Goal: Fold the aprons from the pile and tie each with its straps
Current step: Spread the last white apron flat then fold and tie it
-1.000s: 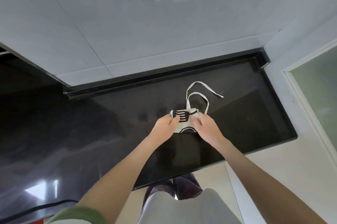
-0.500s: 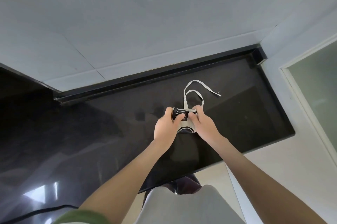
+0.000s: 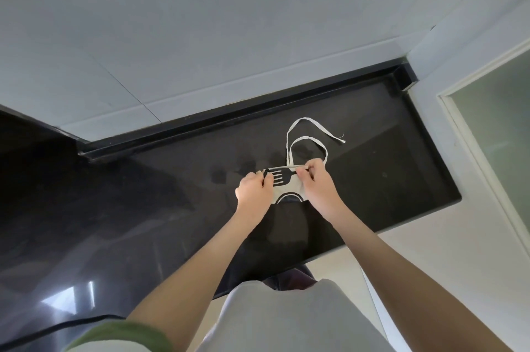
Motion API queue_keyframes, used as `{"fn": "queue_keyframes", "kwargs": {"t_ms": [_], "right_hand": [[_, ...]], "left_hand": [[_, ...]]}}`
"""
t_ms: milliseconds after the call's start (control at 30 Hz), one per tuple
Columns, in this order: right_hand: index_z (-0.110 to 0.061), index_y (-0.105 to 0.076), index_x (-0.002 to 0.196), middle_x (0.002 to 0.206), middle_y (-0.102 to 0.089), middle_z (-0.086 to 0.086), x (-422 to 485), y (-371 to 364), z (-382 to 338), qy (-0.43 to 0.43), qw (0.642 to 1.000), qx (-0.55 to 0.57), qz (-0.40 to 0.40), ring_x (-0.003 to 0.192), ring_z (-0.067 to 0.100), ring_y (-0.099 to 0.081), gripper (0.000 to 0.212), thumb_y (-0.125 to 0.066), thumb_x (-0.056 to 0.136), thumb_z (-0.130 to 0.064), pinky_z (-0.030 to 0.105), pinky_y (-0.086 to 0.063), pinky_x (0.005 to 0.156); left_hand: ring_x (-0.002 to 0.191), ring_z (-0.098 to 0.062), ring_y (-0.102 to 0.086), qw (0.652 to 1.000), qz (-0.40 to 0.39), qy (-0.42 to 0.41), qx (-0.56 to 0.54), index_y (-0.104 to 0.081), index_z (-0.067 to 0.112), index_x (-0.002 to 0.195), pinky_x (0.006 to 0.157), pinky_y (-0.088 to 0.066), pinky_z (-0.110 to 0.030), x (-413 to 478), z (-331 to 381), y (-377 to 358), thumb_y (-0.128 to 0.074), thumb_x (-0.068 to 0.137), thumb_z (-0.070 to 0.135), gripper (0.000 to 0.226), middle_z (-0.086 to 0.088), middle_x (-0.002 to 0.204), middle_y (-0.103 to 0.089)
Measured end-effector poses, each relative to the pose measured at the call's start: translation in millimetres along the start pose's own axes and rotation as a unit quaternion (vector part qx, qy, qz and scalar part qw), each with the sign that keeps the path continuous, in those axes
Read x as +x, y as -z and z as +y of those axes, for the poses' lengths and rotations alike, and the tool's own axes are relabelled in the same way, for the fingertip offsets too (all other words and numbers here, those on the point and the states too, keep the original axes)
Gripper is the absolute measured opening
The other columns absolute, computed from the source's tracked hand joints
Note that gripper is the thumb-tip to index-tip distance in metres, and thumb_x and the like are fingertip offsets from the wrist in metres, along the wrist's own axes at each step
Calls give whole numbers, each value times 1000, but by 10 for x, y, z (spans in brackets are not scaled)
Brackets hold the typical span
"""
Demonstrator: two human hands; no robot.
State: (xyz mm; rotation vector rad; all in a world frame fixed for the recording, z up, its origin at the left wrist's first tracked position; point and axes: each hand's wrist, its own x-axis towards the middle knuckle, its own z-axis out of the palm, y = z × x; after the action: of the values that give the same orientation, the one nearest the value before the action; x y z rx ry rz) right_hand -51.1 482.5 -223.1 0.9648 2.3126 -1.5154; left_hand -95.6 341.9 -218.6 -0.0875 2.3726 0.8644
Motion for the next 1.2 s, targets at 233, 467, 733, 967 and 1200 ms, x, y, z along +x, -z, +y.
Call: {"fn": "queue_keyframes", "kwargs": {"t_ms": [233,467,733,967,1200], "right_hand": [[-13,-39,107,92,-58,9,64,-112,-31,25,989,-140,39,83,29,-58,12,-46,100,-19,38,-46,74],[-11,-40,105,89,-57,8,94,-88,-55,28,989,-141,35,87,32,-57,10,-40,102,-21,40,-42,73],[-25,-48,116,108,-59,6,-1,66,-375,-27,982,180,45,101,23,-62,28,-60,93,-35,41,-54,92],[-25,-56,118,114,-65,6,-144,394,-1051,78,967,236,-52,102,19,-66,26,-57,95,-37,34,-56,88],[-29,-49,131,121,-64,7,-347,567,-1432,177,938,278,-105,108,18,-64,33,-52,99,-27,38,-52,93]], "left_hand": [[114,-24,-52,990,53,46,118,-36,0,129,97,-46,-30,-38,160,-96,-40,103,34,43,-15,126,-48],[120,-34,-48,998,-26,56,33,-15,8,150,99,-41,-35,41,247,10,-39,103,18,54,-22,140,-38],[126,-30,-47,981,-38,-5,-193,-41,7,138,100,-39,-32,-323,428,383,-34,105,29,41,-5,120,-47],[98,-12,-66,926,-82,-37,-368,-55,9,127,88,-54,-25,-362,734,895,-29,105,42,47,-4,116,-66],[112,-31,-62,897,-121,-84,-418,-58,-1,125,100,-49,-39,-483,975,1306,-43,100,7,30,-19,119,-65]]}}
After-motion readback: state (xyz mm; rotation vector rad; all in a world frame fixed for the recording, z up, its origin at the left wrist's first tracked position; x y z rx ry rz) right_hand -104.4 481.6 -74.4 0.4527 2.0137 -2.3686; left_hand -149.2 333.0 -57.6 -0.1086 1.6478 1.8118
